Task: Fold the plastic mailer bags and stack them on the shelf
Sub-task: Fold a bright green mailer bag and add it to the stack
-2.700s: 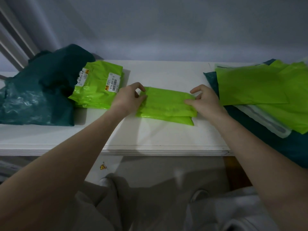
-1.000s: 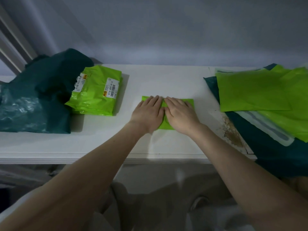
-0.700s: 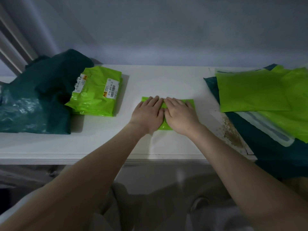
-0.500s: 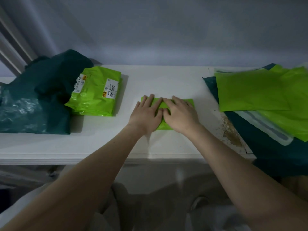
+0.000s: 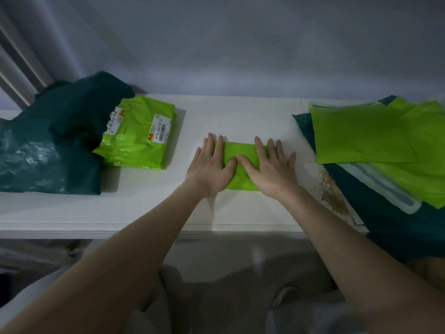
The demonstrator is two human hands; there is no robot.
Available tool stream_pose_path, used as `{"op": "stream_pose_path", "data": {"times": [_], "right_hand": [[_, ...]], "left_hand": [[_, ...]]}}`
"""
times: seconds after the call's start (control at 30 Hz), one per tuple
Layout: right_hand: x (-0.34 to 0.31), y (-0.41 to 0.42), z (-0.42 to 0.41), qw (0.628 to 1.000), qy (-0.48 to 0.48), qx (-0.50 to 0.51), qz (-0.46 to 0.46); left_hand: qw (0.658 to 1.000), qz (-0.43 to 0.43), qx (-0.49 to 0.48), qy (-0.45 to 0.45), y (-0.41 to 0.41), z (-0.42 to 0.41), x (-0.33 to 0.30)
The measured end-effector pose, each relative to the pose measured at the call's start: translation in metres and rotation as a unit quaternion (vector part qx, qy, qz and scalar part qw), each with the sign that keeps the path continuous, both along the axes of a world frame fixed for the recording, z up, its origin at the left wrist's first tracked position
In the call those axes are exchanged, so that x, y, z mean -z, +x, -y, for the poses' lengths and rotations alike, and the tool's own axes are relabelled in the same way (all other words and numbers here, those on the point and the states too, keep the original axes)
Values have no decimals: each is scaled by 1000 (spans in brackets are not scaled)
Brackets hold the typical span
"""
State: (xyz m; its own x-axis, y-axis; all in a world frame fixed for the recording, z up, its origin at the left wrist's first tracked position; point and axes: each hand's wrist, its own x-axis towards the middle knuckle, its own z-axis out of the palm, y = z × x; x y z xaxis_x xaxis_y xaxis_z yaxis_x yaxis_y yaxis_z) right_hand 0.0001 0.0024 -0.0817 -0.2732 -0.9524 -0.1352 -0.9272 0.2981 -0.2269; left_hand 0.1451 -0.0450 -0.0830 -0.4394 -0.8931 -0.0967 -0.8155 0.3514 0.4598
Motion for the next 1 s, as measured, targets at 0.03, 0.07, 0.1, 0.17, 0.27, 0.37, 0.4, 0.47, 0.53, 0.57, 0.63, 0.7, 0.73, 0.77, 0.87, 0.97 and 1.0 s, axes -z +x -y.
{"op": "stream_pose_path", "data": {"times": [0.03, 0.07, 0.1, 0.17, 0.27, 0.37, 0.4, 0.47, 0.53, 0.57, 0.63, 0.7, 0.73, 0.77, 0.87, 0.97, 1.0], "right_hand": [[0, 0, 1, 1000, -5, 2, 4], [0, -1, 2, 1000, -10, 3, 4], [1, -2, 3, 1000, -16, 4, -2], [2, -4, 7, 999, -29, 8, -20], [1, -6, 9, 994, -78, 15, -69], [-3, -4, 9, 976, -165, 9, -145], [-4, -3, 9, 970, -192, 9, -152], [-8, 3, 9, 962, -235, 15, -138], [-14, 10, 7, 961, -257, 12, -104], [-16, 15, 6, 960, -265, 1, -92], [-19, 26, -1, 961, -265, -36, -77], [-17, 40, -11, 963, -249, -80, -65], [-15, 46, -17, 962, -242, -101, -71], [-13, 51, -22, 965, -220, -116, -80], [-8, 59, -33, 973, -150, -143, -100], [-5, 58, -32, 976, -126, -144, -107], [-4, 58, -31, 975, -125, -141, -114]], "left_hand": [[1000, 2, 5, 9, 0, 2, -1], [1000, 1, 11, 20, 0, 3, -3], [999, -6, 17, 31, 0, 5, -4], [998, -44, 23, 40, 1, 10, -7], [994, -105, 19, 23, 9, 17, -10], [988, -152, 20, 17, 17, 20, -11], [986, -167, 17, 14, 20, 20, -11], [984, -177, 15, -1, 27, 20, -11], [986, -163, 28, -26, 35, 17, -10], [987, -154, 39, -38, 38, 14, -11], [988, -132, 54, -59, 45, 8, -11], [989, -101, 64, -88, 52, 1, -12], [988, -84, 69, -105, 55, -3, -13], [988, -64, 73, -123, 58, -6, -13], [982, 18, 102, -159, 63, -15, -11], [975, 91, 117, -166, 63, -21, -6], [973, 106, 114, -169, 61, -22, -6]]}}
